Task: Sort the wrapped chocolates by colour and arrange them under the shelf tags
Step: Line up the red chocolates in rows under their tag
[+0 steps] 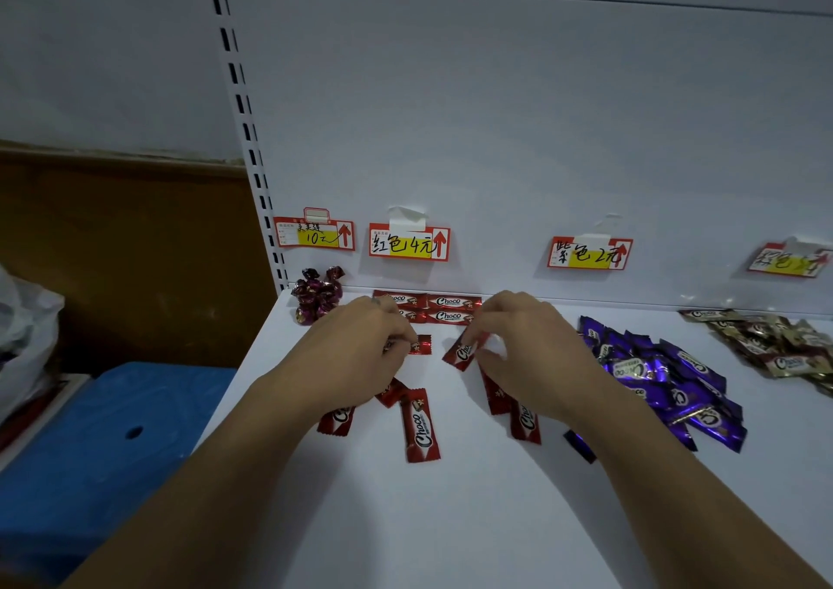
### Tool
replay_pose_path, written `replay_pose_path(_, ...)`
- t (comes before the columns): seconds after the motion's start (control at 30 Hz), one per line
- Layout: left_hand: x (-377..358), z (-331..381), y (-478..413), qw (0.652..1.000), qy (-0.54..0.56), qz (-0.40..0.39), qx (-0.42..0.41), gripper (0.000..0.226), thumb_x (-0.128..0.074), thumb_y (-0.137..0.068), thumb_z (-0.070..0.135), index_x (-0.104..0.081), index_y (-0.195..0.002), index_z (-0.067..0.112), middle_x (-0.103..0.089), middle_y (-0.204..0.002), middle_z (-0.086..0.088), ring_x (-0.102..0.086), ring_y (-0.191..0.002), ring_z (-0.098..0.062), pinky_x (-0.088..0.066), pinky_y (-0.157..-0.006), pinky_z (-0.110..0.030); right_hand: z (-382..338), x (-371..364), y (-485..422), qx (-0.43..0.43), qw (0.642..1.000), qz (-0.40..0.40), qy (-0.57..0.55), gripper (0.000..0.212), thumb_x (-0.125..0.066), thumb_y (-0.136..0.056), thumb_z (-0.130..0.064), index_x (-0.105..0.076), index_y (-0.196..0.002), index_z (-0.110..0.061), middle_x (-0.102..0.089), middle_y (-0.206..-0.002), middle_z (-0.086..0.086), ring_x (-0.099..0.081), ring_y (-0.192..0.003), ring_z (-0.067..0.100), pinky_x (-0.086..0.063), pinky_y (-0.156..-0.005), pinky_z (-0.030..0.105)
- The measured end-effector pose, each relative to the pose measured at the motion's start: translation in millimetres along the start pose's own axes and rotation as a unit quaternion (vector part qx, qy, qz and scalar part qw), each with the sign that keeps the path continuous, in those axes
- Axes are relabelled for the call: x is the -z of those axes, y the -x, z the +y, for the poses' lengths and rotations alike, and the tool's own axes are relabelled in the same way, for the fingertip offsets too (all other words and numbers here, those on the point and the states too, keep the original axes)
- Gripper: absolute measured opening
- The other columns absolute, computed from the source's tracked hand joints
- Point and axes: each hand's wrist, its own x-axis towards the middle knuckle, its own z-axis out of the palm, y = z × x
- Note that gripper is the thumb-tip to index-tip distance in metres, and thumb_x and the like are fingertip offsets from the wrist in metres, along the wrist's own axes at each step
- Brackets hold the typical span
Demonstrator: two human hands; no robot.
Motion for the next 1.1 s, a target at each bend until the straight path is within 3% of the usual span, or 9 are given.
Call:
replay_pose_path(0.07,-1.1,1.0,-0.6,1.000,-0.004,-0.017,0.002,0.029,-0.048,-0.098,0.030,-0.063,-0.123,0.033,-0.055,-0.120,0.014,-0.041,-0.101,-0.001,-0.041,-0.087,-0.022,1.5,-1.8,-0.6,0.027,0.999,-0.026,0.007,0.028,-0.055,-0.092,-0.018,-0.069,-0.113,-0.032,-0.054,-0.132,-0.012,-0.046,-0.121,0.008,-0.033,-0.104,0.025)
replay_pose_path(0.27,-1.0,-3.0,-2.1,1.000,-0.001,-0.020,0.013,0.030,-0.049,-0.098,0.030,-0.063,-0.124,0.032,-0.056,-0.122,0.013,-0.045,-0.103,-0.002,-0.041,-0.085,-0.021,-2.6,-4.2,-3.4,0.043,0.996,-0.075,0.026,0.036,-0.044,-0.100,-0.022,-0.060,-0.129,-0.036,-0.060,-0.120,-0.004,-0.052,-0.110,0.015,-0.041,-0.095,0.027)
replay_pose_path(0.43,-1.0,-9.5,-0.7,1.000,-0.006,-0.013,0.022,0.030,-0.049,-0.097,0.028,-0.063,-0.123,0.031,-0.056,-0.125,0.012,-0.049,-0.111,-0.007,-0.044,-0.092,-0.026,-6.7,-13.9,-4.8,0.052,0.996,-0.055,0.040,0.039,-0.040,-0.100,-0.026,-0.052,-0.135,-0.036,-0.056,-0.120,-0.002,-0.046,-0.113,0.018,-0.036,-0.097,0.031)
replay_pose_path(0.6,-1.1,-9.4,-1.4,0.999,-0.009,-0.017,0.027,0.031,-0.049,-0.097,0.031,-0.061,-0.125,0.031,-0.054,-0.129,0.012,-0.048,-0.115,-0.009,-0.044,-0.095,-0.029,-12.1,-21.6,-7.5,0.043,0.997,-0.047,0.043,0.043,-0.039,-0.100,-0.027,-0.043,-0.143,-0.033,-0.046,-0.136,-0.001,-0.039,-0.123,0.020,-0.030,-0.101,0.030)
replay_pose_path(1.1,-1.1,-7.5,-0.8,0.998,-0.003,-0.034,0.047,0.039,-0.050,-0.097,0.036,-0.052,-0.135,0.029,-0.050,-0.137,0.009,-0.045,-0.123,-0.011,-0.041,-0.103,-0.034,-13.9,-24.3,-7.5,0.024,0.998,-0.048,0.043,0.045,-0.038,-0.100,-0.033,-0.038,-0.145,-0.027,-0.042,-0.137,0.000,-0.034,-0.125,0.019,-0.028,-0.104,0.032)
